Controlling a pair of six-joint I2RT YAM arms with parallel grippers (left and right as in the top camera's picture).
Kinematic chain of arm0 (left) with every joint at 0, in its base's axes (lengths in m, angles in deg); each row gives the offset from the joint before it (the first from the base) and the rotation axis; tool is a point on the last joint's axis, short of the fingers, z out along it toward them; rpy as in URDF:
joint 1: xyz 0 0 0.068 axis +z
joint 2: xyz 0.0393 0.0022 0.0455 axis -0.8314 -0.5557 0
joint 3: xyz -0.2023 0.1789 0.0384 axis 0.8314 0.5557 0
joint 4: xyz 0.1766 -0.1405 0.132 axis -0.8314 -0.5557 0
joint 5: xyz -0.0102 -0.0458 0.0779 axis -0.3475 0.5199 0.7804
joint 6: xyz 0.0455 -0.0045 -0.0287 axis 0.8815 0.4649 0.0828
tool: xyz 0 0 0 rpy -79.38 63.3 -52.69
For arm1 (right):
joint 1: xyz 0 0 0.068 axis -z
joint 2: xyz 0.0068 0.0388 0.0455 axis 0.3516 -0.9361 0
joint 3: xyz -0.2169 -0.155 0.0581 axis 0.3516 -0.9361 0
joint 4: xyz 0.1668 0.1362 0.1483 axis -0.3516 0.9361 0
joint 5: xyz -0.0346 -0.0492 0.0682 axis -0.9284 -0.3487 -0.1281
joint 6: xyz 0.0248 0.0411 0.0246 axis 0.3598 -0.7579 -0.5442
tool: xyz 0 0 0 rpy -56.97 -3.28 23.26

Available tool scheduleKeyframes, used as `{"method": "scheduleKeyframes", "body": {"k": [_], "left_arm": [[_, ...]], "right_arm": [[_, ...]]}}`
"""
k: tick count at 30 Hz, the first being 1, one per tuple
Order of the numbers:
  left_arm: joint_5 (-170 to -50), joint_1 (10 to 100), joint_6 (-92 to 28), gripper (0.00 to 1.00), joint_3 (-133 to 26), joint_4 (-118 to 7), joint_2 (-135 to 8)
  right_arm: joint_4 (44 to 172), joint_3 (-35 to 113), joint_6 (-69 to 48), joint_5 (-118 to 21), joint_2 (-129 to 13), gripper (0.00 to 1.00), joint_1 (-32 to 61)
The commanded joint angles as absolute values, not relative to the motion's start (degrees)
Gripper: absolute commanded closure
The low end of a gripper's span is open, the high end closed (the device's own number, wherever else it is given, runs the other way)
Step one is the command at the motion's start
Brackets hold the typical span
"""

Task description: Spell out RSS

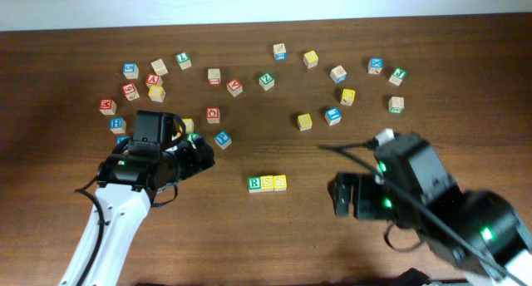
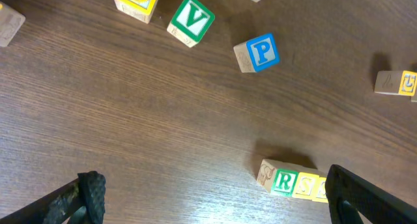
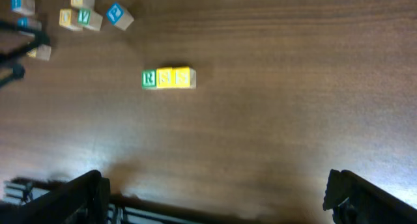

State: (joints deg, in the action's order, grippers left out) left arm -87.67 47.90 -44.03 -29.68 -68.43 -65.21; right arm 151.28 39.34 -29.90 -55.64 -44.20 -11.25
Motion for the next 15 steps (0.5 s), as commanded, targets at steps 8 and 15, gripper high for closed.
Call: {"method": "scheduleKeyframes", "body": {"k": [8,15], "left_arm": [[-86.86,48.17,-43.31,0.01,-30.52,-68.39,-64.58],[-86.86,48.17,-43.31,0.01,-30.52,-68.39,-64.58]], "right_arm": [[151.68,35.71,-33.26,-60.47,-39.17,0.02,-13.48],[147.98,35.19,-21.70,-64.69,-38.83,0.02,-2.72]]}}
